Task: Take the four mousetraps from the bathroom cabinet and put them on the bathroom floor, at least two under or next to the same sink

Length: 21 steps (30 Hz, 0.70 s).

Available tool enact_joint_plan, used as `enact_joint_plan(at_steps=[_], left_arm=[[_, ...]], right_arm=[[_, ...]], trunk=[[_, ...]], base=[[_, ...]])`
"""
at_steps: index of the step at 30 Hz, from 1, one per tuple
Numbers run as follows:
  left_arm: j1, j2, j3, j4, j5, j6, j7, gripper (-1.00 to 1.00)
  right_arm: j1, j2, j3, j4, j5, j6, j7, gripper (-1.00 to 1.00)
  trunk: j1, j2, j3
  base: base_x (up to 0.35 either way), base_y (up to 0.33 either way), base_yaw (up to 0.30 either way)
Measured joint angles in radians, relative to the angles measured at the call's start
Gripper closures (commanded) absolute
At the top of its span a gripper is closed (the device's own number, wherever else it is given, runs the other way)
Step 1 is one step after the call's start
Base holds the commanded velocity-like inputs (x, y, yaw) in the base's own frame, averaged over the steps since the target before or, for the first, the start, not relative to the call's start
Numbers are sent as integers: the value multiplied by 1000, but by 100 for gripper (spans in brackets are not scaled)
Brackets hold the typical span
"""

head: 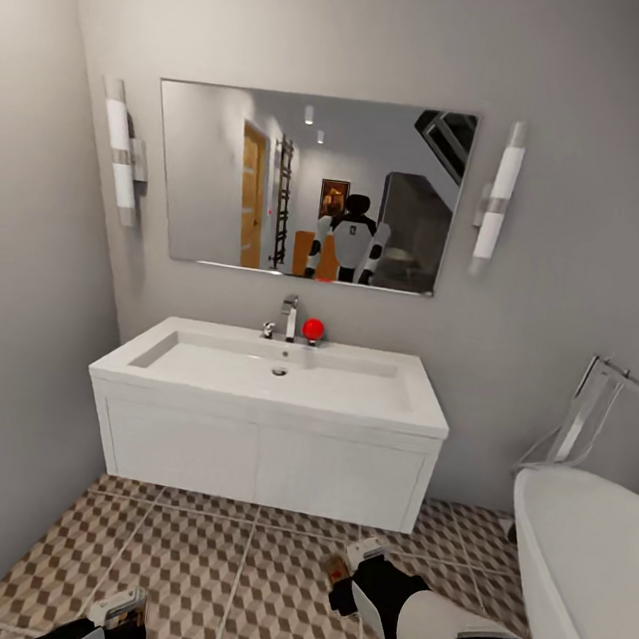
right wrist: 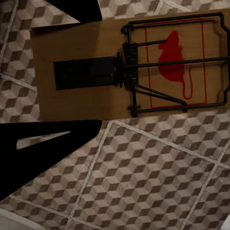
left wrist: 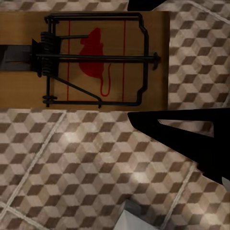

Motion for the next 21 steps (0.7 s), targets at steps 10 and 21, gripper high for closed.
enact_joint_plan(at_steps=[10,21], left_arm=[[0,-1,0,0,0,0,0,100],[0,-2,-1,-2,-2,0,-1,100]], right_arm=[[0,0,0,0,0,-1,0,100],[0,0,0,0,-1,-1,1,100]], trunk=[[0,0,0],[0,0,0]], base=[[76,0,87],[4,0,4]])
